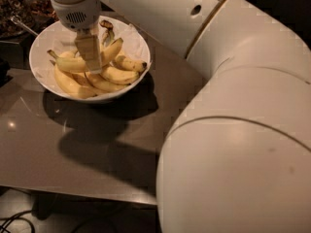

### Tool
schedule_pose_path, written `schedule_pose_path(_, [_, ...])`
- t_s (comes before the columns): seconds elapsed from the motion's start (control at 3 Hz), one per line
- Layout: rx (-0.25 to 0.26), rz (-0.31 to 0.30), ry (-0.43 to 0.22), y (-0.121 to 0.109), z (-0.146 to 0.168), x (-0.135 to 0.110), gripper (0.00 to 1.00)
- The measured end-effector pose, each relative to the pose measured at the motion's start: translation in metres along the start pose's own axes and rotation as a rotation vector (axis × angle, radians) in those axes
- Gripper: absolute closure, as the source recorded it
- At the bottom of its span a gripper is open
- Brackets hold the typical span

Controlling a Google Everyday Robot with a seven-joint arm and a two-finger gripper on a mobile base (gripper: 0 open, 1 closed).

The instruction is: Pick banana from white bowl

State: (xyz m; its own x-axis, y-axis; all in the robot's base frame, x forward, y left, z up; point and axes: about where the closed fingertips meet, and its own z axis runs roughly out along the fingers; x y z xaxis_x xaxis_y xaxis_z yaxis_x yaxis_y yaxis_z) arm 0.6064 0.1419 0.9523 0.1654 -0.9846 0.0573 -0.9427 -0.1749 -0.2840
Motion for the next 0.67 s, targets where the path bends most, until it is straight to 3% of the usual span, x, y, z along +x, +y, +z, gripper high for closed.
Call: schedule_pose_path(0.67, [-0.045, -0.014, 0.031, -0.006, 0.027, -0.008, 0.31])
